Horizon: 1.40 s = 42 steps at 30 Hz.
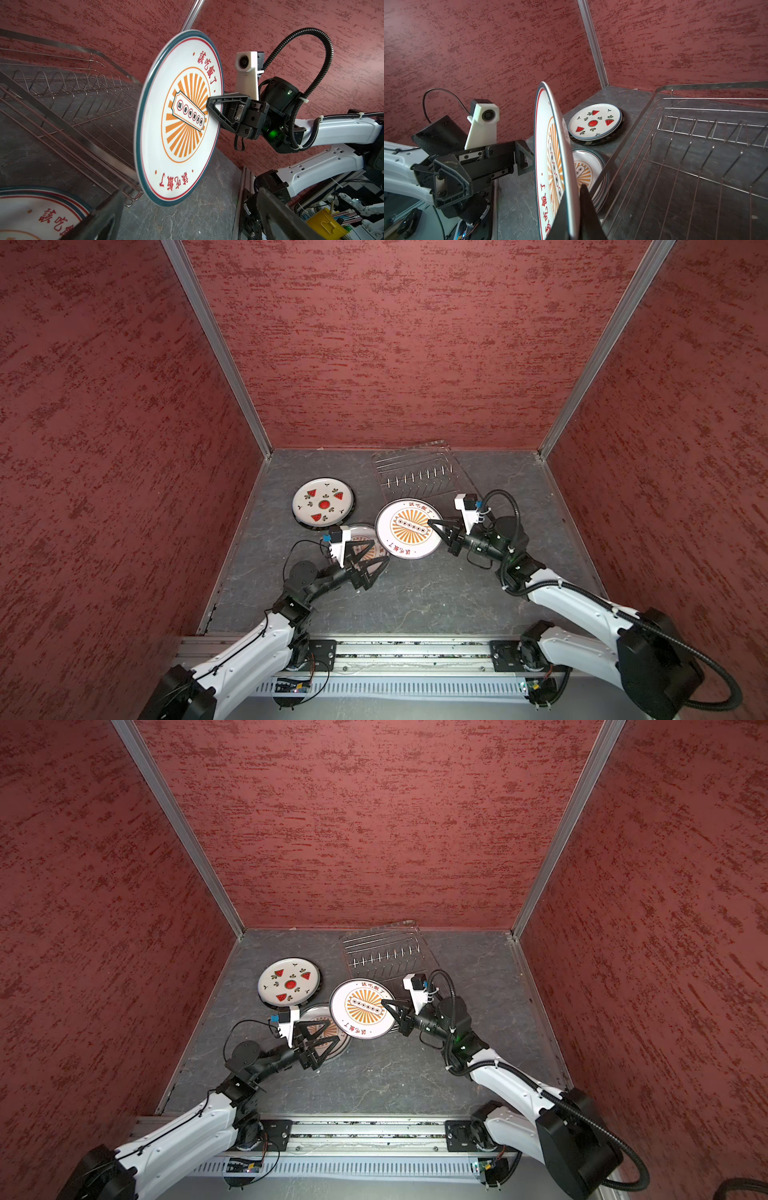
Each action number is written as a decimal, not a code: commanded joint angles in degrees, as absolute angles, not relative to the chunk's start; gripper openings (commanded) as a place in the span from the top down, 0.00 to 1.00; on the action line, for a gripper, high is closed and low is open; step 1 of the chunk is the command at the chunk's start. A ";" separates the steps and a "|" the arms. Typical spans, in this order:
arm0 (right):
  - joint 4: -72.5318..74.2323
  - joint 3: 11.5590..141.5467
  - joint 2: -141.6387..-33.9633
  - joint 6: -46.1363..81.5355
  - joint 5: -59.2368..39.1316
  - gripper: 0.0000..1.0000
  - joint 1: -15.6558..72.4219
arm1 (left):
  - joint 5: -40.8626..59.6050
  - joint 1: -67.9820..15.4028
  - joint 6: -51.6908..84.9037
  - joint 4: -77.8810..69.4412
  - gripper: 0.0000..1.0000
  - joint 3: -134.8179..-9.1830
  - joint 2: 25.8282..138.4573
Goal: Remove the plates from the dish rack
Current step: 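Grasp the plate rim with the left gripper while the right gripper holds it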
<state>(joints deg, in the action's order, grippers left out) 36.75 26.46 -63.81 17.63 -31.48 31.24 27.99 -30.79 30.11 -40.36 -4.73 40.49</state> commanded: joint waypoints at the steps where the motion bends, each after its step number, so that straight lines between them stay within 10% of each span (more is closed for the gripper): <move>1: 46.86 24.66 -62.57 18.05 -34.41 0.92 31.99 | 25.35 -31.55 29.26 -35.62 0.01 -6.51 38.18; 8: 49.77 23.17 -63.55 18.69 -35.85 0.92 32.26 | 22.87 -31.77 30.23 -31.80 0.04 -6.42 34.95; 28: 50.30 26.25 -71.57 17.60 -36.24 0.92 34.27 | 22.60 -32.33 31.12 -32.68 0.82 -7.82 37.31; 42: 47.39 29.16 -74.18 15.74 -34.76 0.91 36.03 | 22.60 -32.43 32.14 -31.73 0.98 -8.07 36.90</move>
<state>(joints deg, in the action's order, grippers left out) 47.22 27.07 -73.14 19.31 -36.51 34.15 20.27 -31.77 31.05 -29.95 -6.11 37.43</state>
